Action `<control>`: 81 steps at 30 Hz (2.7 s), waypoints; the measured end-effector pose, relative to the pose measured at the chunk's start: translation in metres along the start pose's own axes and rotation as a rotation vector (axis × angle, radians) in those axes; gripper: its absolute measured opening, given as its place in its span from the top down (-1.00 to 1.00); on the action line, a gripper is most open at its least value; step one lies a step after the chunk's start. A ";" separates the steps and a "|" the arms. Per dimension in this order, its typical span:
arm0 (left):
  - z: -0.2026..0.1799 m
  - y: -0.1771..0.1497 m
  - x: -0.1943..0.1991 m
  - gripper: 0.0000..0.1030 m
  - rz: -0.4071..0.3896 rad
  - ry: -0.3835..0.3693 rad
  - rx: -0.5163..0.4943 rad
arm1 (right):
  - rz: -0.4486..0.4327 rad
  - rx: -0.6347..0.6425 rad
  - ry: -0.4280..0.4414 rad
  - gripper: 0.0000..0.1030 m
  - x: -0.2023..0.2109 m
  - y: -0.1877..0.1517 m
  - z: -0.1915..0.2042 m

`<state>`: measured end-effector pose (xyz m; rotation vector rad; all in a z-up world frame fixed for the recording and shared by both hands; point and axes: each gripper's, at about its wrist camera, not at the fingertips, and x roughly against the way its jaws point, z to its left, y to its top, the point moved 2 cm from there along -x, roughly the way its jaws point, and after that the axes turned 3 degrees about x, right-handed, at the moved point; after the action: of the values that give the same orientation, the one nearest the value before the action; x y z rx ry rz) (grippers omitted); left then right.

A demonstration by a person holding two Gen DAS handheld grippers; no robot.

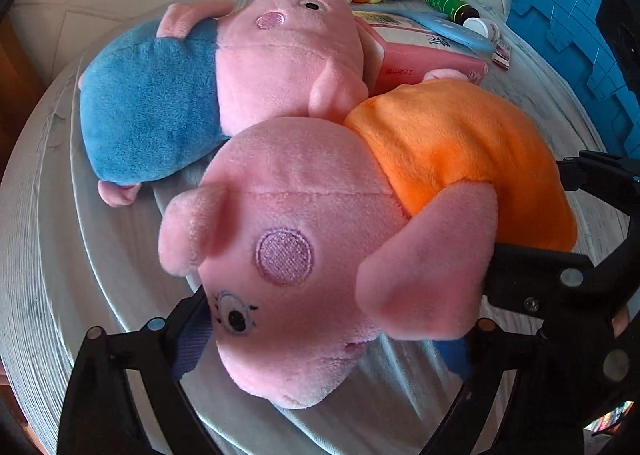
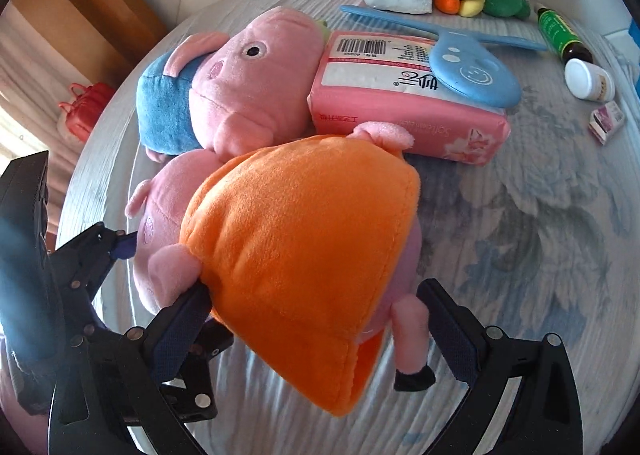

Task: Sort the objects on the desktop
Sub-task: 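Reach the right tool to the pig in orange dress and grasp it, then lift the orange-dress pig with the right tool and drop it into the blue bin, then return the right tool to the bed and grasp the blue-outfit pig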

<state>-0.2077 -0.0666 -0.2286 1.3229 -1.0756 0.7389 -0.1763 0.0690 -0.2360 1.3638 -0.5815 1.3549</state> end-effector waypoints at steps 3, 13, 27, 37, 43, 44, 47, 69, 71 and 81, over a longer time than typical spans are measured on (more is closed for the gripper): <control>-0.005 -0.002 0.011 -0.59 -0.027 0.009 -0.005 | -0.031 0.008 0.001 -0.70 0.012 -0.001 0.000; -0.044 0.000 0.090 -0.54 -0.191 0.029 -0.015 | -0.183 0.078 -0.001 -0.62 0.096 -0.006 0.007; -0.168 0.042 0.203 -0.54 -0.485 -0.045 -0.146 | -0.456 0.084 -0.151 -0.63 0.286 -0.044 -0.045; -0.323 0.112 0.253 -0.54 -0.626 -0.150 -0.291 | -0.644 -0.013 -0.308 -0.64 0.422 -0.074 -0.151; -0.440 0.153 0.265 -0.55 -0.652 -0.239 -0.406 | -0.740 -0.108 -0.438 -0.66 0.496 -0.101 -0.229; -0.458 0.157 0.265 -0.55 -0.643 -0.252 -0.424 | -0.746 -0.129 -0.455 -0.66 0.505 -0.106 -0.243; -0.508 0.171 0.256 -0.55 -0.576 -0.293 -0.461 | -0.751 -0.200 -0.499 -0.68 0.522 -0.122 -0.284; -0.483 0.155 0.247 -0.57 -0.588 -0.187 -0.251 | -0.745 -0.387 -0.554 -1.00 0.510 -0.162 -0.336; -0.452 0.148 0.252 -0.57 -0.599 -0.189 -0.182 | -0.785 -0.352 -0.545 -1.00 0.510 -0.155 -0.315; -0.282 0.102 0.221 -0.57 -0.480 -0.139 0.056 | -0.952 -0.064 -0.388 -1.00 0.477 -0.102 -0.172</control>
<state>-0.1654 0.1913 0.0364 1.6197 -0.7996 0.3229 -0.0416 0.4117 0.1272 1.5579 -0.1534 0.3051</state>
